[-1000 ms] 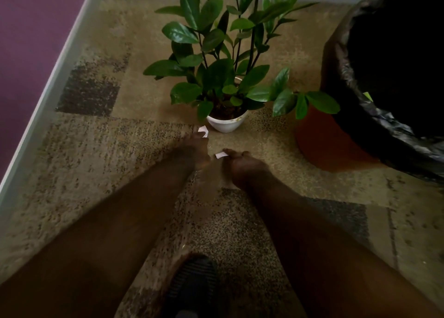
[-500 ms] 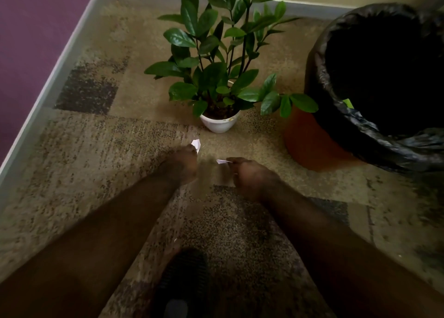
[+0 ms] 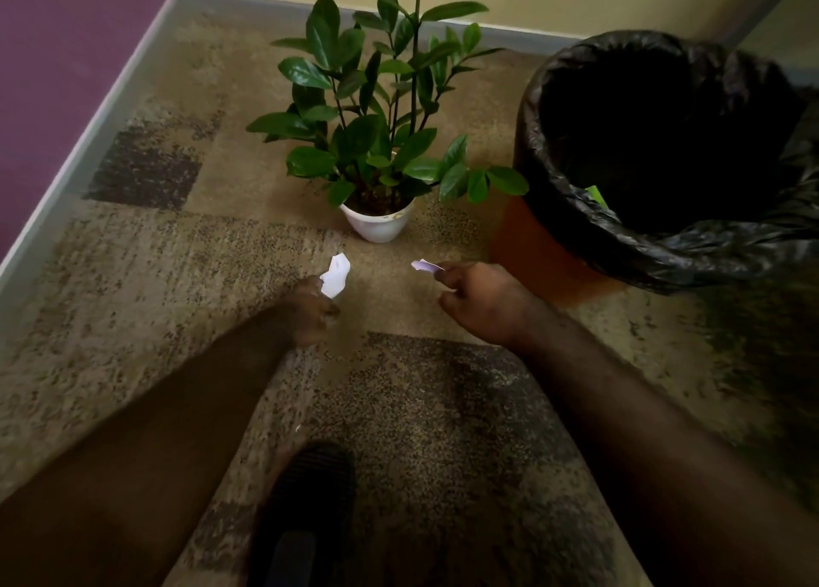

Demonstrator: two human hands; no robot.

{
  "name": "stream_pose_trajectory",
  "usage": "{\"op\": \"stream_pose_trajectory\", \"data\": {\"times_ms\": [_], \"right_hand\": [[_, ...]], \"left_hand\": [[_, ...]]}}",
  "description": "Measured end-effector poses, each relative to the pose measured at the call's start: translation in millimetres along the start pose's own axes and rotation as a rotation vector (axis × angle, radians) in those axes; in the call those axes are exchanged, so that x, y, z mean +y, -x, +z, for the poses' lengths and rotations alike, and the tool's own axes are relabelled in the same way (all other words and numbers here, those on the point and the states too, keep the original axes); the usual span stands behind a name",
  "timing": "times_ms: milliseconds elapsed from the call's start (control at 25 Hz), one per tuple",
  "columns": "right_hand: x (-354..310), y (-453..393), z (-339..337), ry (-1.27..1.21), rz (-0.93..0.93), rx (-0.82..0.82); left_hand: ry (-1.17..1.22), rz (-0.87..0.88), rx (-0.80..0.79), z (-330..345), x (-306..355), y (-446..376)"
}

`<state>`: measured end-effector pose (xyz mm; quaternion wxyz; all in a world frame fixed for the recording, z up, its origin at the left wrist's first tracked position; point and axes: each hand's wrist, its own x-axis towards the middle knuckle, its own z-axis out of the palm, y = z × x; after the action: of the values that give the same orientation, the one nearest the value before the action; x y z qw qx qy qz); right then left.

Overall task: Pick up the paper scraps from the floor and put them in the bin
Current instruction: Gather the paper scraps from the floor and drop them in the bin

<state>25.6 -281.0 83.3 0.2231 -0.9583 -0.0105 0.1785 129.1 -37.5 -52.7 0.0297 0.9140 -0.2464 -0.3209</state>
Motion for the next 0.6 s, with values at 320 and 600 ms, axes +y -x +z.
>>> {"op": "stream_pose_trajectory", "data": {"times_ms": [320, 600], "right_hand": [[-11.8, -2.1, 2.2, 0.033, 0.048, -0.09], [-13.5, -5.6, -4.2, 0.028, 0.066, -0.076]], "left_hand": [[0.008, -0.051, 0.066, 3.7, 3.4, -15.4], [-0.072, -0.036, 0.082, 1.7, 11.1, -26.2]]}}
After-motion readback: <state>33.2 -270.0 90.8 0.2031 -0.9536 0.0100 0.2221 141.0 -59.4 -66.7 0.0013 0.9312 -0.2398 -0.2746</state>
